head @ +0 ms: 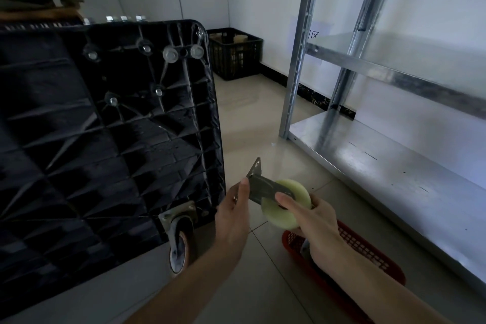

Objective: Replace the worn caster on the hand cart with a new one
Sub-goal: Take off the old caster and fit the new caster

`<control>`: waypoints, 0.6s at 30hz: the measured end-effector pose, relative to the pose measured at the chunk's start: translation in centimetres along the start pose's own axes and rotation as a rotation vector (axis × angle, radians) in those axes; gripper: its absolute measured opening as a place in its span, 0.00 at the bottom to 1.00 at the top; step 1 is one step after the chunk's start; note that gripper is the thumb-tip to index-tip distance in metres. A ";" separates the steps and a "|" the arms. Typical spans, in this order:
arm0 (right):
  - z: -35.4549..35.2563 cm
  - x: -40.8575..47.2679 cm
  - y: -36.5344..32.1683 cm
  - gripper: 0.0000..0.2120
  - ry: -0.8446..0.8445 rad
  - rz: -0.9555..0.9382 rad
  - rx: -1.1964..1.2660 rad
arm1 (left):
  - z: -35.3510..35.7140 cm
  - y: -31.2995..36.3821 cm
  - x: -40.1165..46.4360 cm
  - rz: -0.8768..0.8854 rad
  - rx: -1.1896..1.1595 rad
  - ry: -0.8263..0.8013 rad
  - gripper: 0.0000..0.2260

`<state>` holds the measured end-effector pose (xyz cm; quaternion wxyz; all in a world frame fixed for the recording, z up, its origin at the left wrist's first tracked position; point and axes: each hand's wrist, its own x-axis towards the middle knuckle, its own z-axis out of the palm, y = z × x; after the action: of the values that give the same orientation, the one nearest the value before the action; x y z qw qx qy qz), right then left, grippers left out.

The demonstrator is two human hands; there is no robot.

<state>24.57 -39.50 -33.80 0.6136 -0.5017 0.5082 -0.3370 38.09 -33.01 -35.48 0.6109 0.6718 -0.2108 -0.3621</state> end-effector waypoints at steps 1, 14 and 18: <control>0.2 -0.3 0.1 0.19 -0.017 -0.001 0.001 | -0.1 0.0 0.1 -0.052 -0.029 0.018 0.10; 0.9 -0.4 -1.6 0.28 -0.499 0.025 -0.180 | -3.2 3.1 2.0 0.036 -0.081 0.071 0.15; 2.6 -0.3 -3.3 0.19 -0.524 -0.006 -0.197 | -5.1 4.2 2.3 0.137 0.010 0.070 0.21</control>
<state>27.33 -39.37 -30.64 0.6712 -0.6307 0.3608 -0.1464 44.03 -31.97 -31.95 0.6379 0.6711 -0.2363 -0.2947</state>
